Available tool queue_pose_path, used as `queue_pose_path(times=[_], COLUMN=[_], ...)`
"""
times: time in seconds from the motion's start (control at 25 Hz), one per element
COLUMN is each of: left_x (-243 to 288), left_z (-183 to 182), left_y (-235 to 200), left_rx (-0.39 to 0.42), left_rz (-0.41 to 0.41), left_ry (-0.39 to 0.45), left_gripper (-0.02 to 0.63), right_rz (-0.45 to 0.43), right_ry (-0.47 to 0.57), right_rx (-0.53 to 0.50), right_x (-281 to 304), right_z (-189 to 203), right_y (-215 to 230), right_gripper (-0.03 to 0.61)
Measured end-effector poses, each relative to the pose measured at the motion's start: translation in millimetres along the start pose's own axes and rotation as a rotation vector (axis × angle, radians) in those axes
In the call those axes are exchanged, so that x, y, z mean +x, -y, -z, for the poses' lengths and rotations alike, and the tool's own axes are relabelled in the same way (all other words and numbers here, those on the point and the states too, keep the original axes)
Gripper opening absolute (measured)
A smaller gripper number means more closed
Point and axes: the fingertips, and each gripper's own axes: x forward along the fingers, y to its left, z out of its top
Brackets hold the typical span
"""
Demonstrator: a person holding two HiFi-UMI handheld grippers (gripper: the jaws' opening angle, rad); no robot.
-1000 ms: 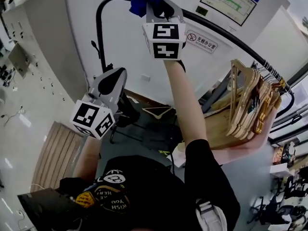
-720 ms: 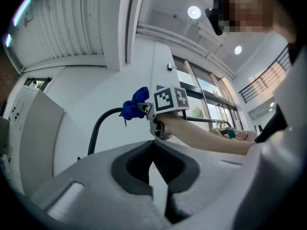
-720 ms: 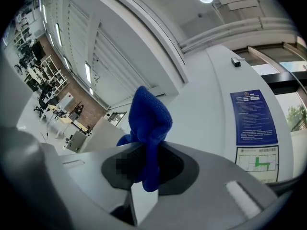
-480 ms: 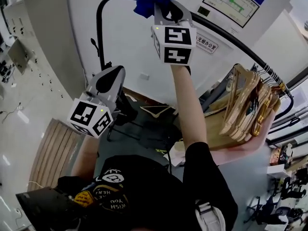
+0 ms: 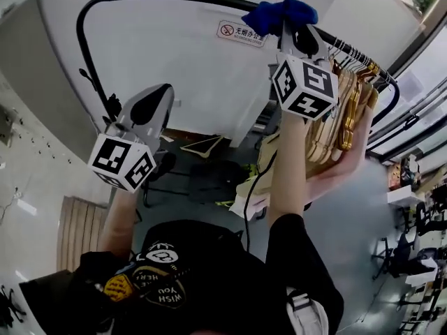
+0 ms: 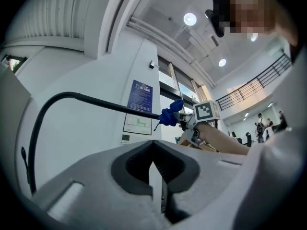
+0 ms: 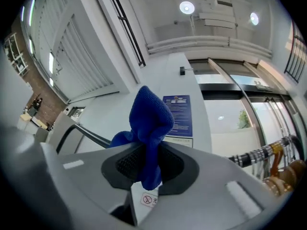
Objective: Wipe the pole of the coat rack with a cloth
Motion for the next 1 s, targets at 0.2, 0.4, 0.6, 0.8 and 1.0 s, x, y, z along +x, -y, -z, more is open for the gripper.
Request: queue_pose_path(times=[0.2, 0.4, 0.6, 0.8, 1.0], left_x=[12, 0, -35, -74, -93], left_z=[7, 3, -1, -12, -15], left_y=[15, 8, -25, -61, -74], left_rx=[-0.011, 0.000, 0.007, 0.027, 0.032], left_rz=[0.019, -0.028, -0.140, -0.261, -0.304], left_ry=[-0.007, -0.001, 0.005, 0.017, 0.018], left_gripper=[0.000, 0.000, 0.000, 0.000, -0.001], right_rz=[0.059, -0.045, -0.229, -0.407, -0.489], right_ry=[-0.010, 0.013, 0.045, 0.033, 0.007], right_rx=[0.033, 0.027, 0.020, -0.051, -0.095], right_x=[-10, 9, 46, 91, 122], right_z=[9, 3, -6, -13, -23], right_y=[37, -11, -113, -233, -316], right_gripper=[0.071, 0.071, 0.071, 0.071, 0.071])
